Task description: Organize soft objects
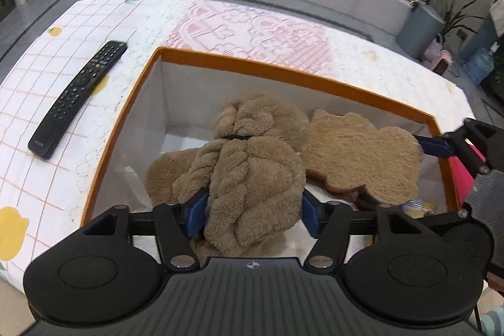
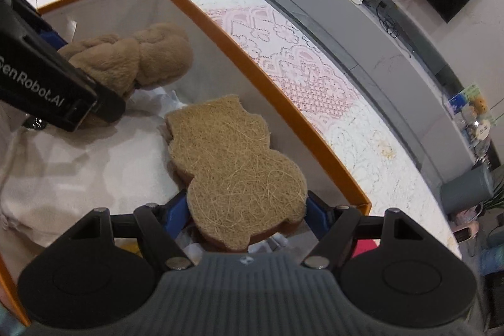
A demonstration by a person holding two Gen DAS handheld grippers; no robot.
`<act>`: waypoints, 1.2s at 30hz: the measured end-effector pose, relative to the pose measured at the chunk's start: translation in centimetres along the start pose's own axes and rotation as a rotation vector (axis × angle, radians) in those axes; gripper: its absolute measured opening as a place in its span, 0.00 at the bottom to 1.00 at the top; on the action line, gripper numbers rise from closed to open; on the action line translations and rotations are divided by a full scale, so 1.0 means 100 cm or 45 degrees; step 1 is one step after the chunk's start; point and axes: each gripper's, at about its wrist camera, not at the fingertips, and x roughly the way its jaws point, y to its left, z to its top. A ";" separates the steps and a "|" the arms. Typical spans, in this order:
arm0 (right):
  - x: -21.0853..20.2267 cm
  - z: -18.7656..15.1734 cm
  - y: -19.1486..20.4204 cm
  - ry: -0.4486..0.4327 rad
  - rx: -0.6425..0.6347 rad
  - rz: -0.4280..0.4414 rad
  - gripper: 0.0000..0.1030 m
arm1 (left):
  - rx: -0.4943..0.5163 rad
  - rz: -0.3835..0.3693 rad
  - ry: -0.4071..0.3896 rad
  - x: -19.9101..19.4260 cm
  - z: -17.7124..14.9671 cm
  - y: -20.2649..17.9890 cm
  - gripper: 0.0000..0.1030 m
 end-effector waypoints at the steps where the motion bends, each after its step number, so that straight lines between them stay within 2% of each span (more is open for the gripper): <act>1: -0.001 -0.001 0.000 -0.007 -0.002 0.000 0.72 | 0.010 -0.014 -0.014 -0.002 -0.002 -0.002 0.79; 3: -0.004 -0.002 -0.001 -0.010 -0.006 -0.001 0.76 | 0.013 -0.033 -0.044 -0.008 -0.005 -0.003 0.84; 6: -0.014 -0.004 0.000 -0.023 -0.025 -0.038 0.82 | -0.010 -0.038 -0.149 -0.025 -0.007 -0.006 0.84; 16: -0.082 -0.015 -0.006 -0.129 -0.004 -0.049 0.83 | -0.056 -0.047 -0.510 -0.111 -0.010 -0.019 0.85; 21: -0.139 -0.027 -0.019 -0.234 0.134 0.000 0.83 | -0.002 -0.012 -0.651 -0.153 -0.022 -0.036 0.85; 25: -0.188 -0.045 -0.028 -0.318 0.286 -0.013 0.83 | 0.068 0.008 -0.750 -0.181 -0.043 -0.055 0.85; 30: -0.253 -0.082 -0.031 -0.478 0.477 -0.054 0.84 | 0.128 0.025 -0.868 -0.207 -0.079 -0.084 0.86; 33: -0.284 -0.111 -0.029 -0.563 0.582 -0.088 0.84 | 0.131 0.013 -0.900 -0.216 -0.099 -0.102 0.90; 36: -0.307 -0.141 -0.022 -0.626 0.673 -0.137 0.84 | 0.152 -0.014 -0.881 -0.221 -0.115 -0.118 0.91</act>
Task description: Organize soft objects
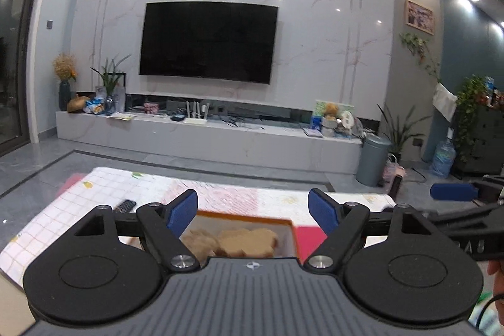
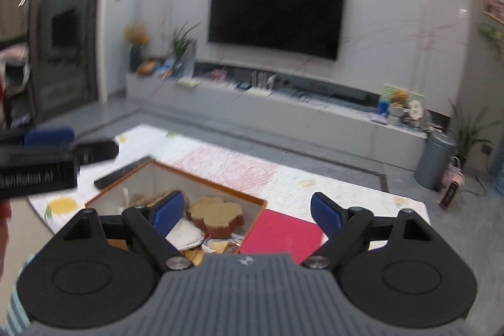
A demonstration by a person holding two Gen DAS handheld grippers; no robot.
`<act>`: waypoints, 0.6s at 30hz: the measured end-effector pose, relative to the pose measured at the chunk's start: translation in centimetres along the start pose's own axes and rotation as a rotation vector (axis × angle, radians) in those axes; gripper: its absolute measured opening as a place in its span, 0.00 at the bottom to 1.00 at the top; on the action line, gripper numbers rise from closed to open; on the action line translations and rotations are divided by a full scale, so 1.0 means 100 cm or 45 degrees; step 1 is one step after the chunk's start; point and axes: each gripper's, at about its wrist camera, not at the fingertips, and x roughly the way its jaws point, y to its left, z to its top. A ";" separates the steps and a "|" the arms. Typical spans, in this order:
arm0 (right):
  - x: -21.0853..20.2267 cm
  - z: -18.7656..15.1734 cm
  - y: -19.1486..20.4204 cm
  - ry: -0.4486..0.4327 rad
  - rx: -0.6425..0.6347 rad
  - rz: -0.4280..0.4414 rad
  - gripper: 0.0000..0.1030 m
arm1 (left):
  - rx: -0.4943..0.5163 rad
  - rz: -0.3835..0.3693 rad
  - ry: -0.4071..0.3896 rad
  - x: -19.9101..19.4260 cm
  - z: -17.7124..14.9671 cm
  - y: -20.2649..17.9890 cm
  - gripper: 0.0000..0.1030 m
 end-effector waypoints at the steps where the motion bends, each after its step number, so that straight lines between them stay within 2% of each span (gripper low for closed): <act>1: -0.011 -0.005 -0.002 -0.018 0.025 -0.025 0.84 | 0.014 -0.008 0.010 -0.003 -0.002 -0.005 0.93; 3: -0.028 -0.017 -0.004 -0.047 0.059 -0.056 0.84 | 0.061 -0.013 0.022 -0.011 -0.008 -0.016 0.93; 6: -0.053 -0.034 -0.004 -0.073 0.095 -0.101 0.87 | 0.109 0.028 0.019 -0.023 -0.021 -0.029 0.94; 8: -0.068 -0.047 -0.002 -0.085 0.102 -0.142 0.91 | 0.118 0.071 0.033 -0.030 -0.030 -0.035 0.95; 10: -0.084 -0.059 -0.002 -0.094 0.126 -0.182 0.91 | 0.112 0.069 0.042 -0.037 -0.038 -0.041 0.95; 15: -0.104 -0.084 -0.005 -0.033 0.209 -0.206 0.92 | 0.046 -0.021 0.107 -0.045 -0.058 -0.039 0.96; 18: -0.109 -0.097 -0.003 0.003 0.224 -0.215 0.93 | 0.054 0.021 0.145 -0.047 -0.069 -0.038 0.96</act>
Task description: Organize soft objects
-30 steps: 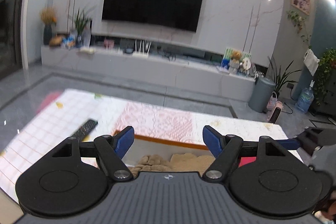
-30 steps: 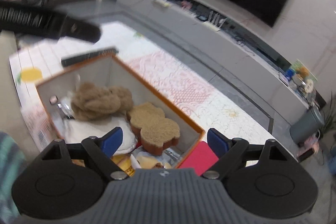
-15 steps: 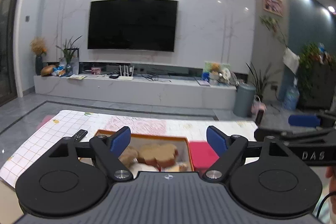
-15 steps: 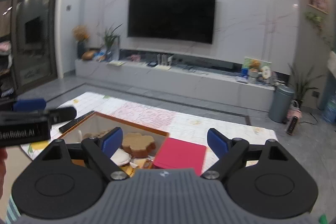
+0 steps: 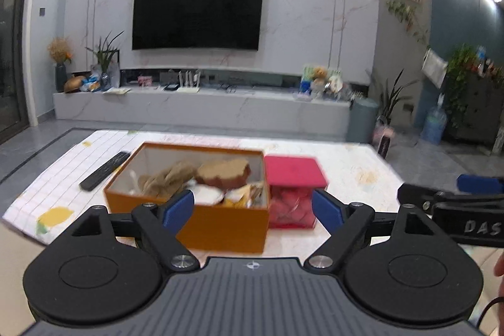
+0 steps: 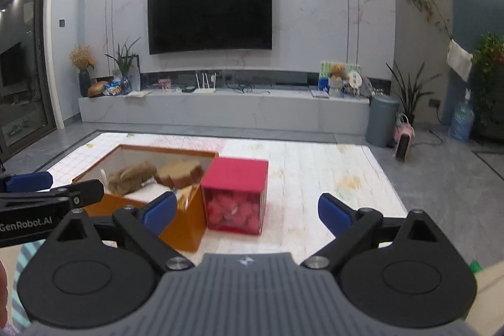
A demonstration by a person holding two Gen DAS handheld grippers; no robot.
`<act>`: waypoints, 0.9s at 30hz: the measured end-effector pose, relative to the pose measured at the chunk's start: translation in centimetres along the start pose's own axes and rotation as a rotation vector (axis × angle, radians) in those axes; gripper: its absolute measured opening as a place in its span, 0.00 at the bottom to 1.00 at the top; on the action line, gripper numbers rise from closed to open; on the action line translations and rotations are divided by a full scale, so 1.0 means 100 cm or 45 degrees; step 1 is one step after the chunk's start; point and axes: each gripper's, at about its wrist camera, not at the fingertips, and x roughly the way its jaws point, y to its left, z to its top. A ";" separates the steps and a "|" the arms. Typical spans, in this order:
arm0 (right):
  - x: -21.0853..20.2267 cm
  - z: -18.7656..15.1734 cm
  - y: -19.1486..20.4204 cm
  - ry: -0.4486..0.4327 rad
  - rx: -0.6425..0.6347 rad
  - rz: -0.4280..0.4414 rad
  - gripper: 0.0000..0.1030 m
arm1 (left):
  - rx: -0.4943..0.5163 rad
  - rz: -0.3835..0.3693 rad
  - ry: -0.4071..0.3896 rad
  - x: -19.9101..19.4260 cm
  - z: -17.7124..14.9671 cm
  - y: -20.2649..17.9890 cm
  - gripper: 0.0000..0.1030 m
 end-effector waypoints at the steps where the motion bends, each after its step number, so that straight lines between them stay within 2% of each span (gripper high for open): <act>1: -0.001 -0.003 0.002 0.007 0.006 0.011 0.93 | 0.006 0.032 0.021 0.001 -0.003 0.001 0.96; 4: 0.000 -0.014 0.007 0.041 0.024 0.038 0.93 | -0.001 0.118 0.080 0.007 -0.015 0.009 0.96; 9: 0.015 -0.036 0.022 0.104 0.041 0.049 0.93 | -0.004 0.159 0.146 0.010 -0.036 0.026 0.96; 15: 0.031 -0.045 0.042 0.170 0.023 0.052 0.93 | 0.001 0.154 0.161 0.006 -0.043 0.029 0.96; 27: 0.026 -0.049 0.045 0.158 -0.012 0.035 0.93 | 0.008 0.147 0.187 0.007 -0.049 0.023 0.96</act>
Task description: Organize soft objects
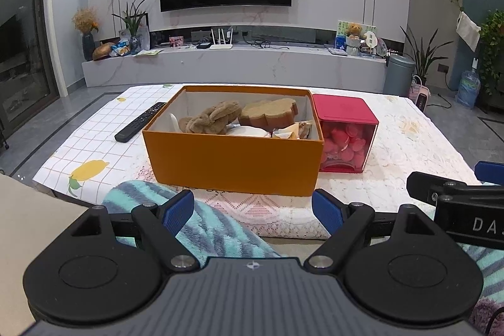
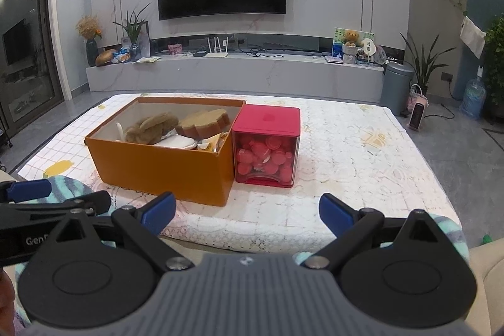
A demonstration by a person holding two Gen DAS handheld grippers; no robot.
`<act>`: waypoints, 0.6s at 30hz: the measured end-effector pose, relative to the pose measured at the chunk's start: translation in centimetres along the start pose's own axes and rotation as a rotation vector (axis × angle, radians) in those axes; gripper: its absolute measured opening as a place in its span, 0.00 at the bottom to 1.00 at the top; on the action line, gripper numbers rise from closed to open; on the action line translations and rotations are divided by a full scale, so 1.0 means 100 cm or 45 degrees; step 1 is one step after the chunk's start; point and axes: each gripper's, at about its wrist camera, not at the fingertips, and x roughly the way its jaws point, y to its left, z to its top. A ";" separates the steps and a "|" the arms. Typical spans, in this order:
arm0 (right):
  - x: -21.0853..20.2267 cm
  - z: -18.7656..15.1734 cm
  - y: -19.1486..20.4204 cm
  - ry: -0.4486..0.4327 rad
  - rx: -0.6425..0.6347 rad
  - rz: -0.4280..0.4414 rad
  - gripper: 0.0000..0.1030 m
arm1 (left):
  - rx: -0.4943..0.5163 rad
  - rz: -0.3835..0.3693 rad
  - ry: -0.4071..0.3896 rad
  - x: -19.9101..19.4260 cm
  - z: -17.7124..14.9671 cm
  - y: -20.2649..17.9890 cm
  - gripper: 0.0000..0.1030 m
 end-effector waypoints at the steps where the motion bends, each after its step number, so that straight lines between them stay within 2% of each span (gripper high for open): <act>1: 0.000 0.000 0.000 -0.001 0.002 -0.001 0.93 | 0.001 0.000 0.000 0.000 0.000 0.000 0.96; 18: -0.002 -0.002 0.000 -0.004 0.003 -0.003 0.93 | 0.001 0.004 -0.006 -0.002 0.000 -0.002 0.96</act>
